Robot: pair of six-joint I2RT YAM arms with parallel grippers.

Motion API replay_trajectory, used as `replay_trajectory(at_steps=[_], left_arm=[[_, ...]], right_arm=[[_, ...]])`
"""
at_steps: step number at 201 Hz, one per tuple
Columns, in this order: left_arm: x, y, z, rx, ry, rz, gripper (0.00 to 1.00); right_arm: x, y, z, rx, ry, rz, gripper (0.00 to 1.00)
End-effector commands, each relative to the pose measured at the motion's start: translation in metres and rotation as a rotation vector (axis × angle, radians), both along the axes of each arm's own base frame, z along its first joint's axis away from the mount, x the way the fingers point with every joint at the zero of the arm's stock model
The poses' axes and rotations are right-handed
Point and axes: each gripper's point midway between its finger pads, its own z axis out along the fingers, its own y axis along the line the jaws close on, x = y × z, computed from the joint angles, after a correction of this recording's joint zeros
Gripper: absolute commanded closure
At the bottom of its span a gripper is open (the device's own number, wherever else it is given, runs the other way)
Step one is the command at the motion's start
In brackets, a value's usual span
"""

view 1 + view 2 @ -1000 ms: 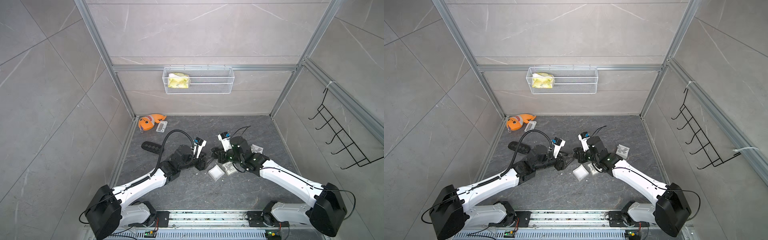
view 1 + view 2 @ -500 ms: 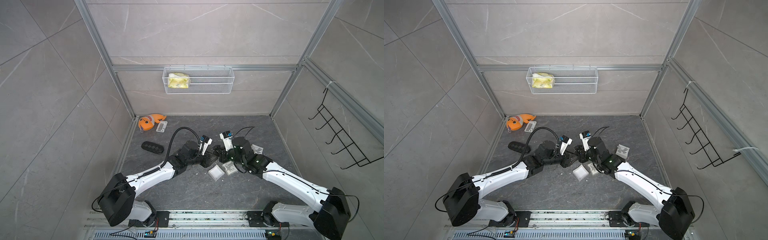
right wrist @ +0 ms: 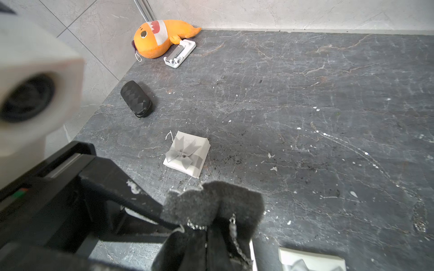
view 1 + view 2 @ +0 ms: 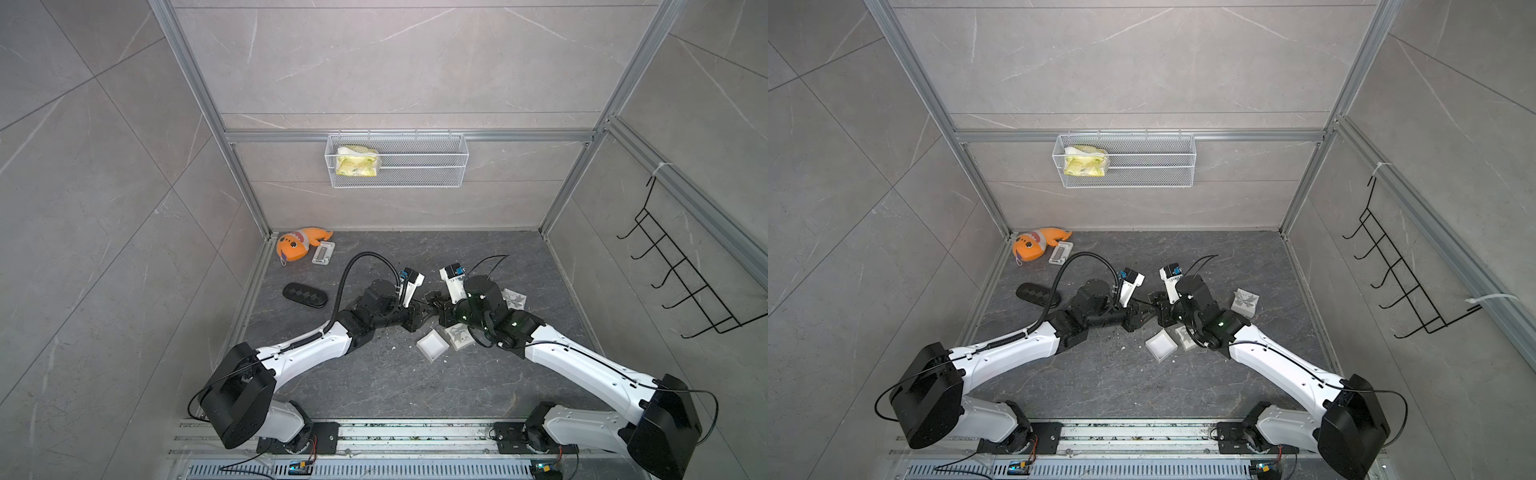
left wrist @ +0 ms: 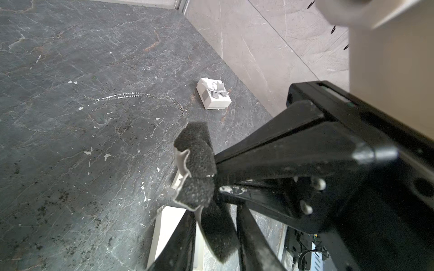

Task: Take the necklace out of the lift-off lid jewelry box
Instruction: Take out the inner lining from the jewelry box.

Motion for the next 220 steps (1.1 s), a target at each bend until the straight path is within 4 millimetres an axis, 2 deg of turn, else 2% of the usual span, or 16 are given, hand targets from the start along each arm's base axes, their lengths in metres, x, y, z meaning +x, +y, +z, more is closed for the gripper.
replay_trajectory(at_steps=[1,33,62,105,127,169,220], left_arm=[[0.007,-0.009,0.022,-0.055,-0.04,-0.011,0.73],[0.011,-0.008,0.019,-0.041,-0.052,0.005,0.86],[0.012,-0.002,0.019,-0.016,-0.083,0.019,0.97],[0.009,0.013,0.024,0.009,-0.146,0.023,1.0],[0.004,0.018,0.026,0.023,-0.188,0.001,1.0],[-0.005,0.026,0.036,0.035,-0.26,-0.035,1.0],[-0.021,0.028,0.04,0.033,-0.287,-0.118,1.0]], right_arm=[[-0.007,0.004,0.012,0.04,-0.018,0.028,1.0],[-0.008,0.006,0.014,0.042,-0.007,0.038,1.0],[-0.011,0.005,0.019,0.038,-0.003,0.052,0.89],[-0.017,0.002,0.027,0.048,0.015,0.086,0.72],[-0.022,0.003,0.03,0.065,0.021,0.131,0.66],[-0.029,0.006,0.033,0.081,0.014,0.204,0.66],[-0.028,0.008,0.04,0.083,-0.027,0.235,0.74]])
